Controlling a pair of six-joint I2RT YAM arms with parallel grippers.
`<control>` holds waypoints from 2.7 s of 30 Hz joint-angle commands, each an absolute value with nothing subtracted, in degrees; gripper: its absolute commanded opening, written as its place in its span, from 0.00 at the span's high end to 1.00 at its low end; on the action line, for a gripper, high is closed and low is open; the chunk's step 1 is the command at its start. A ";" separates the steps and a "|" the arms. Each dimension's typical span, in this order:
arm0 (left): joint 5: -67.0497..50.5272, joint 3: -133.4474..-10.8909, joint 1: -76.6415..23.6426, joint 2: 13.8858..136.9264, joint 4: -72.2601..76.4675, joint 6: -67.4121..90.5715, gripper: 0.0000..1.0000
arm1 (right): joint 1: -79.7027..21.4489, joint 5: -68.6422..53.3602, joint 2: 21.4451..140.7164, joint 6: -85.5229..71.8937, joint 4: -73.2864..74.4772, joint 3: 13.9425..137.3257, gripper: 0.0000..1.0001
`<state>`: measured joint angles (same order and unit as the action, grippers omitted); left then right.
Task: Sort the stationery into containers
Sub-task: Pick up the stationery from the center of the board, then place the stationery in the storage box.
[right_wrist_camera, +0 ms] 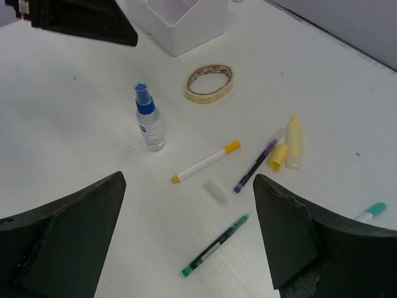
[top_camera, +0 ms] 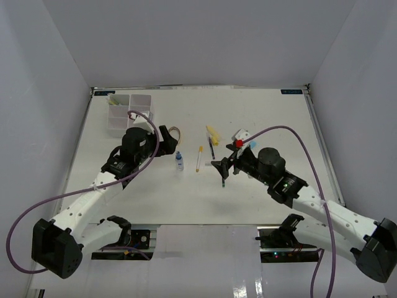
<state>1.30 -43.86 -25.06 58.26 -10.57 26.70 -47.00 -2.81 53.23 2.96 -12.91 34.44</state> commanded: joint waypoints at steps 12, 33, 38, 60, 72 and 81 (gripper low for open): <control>28.82 -51.06 -42.71 72.59 -19.33 35.77 0.09 | -47.02 6.85 33.93 -7.21 -9.14 21.80 0.10; 32.78 -54.22 -44.56 77.96 -20.92 36.92 0.75 | -47.02 8.79 25.84 -6.15 -8.88 16.70 0.10; 38.13 -57.82 -44.12 76.29 -23.82 34.37 0.86 | -47.11 9.05 25.58 -5.89 -8.53 16.35 0.10; 22.59 -87.08 -1.15 91.75 -23.12 19.78 0.88 | -47.02 7.47 23.38 -4.22 -8.70 14.68 0.10; 20.48 -92.55 3.51 102.92 -20.48 19.16 0.88 | -47.02 8.00 23.11 -4.22 -8.79 13.27 0.10; 17.93 -91.23 4.22 106.87 -18.90 20.13 0.79 | -47.02 7.65 23.73 -4.13 -8.79 13.36 0.10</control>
<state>19.90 -90.80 4.27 106.67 -20.95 19.57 -46.96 7.38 23.77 -4.49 -6.96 13.26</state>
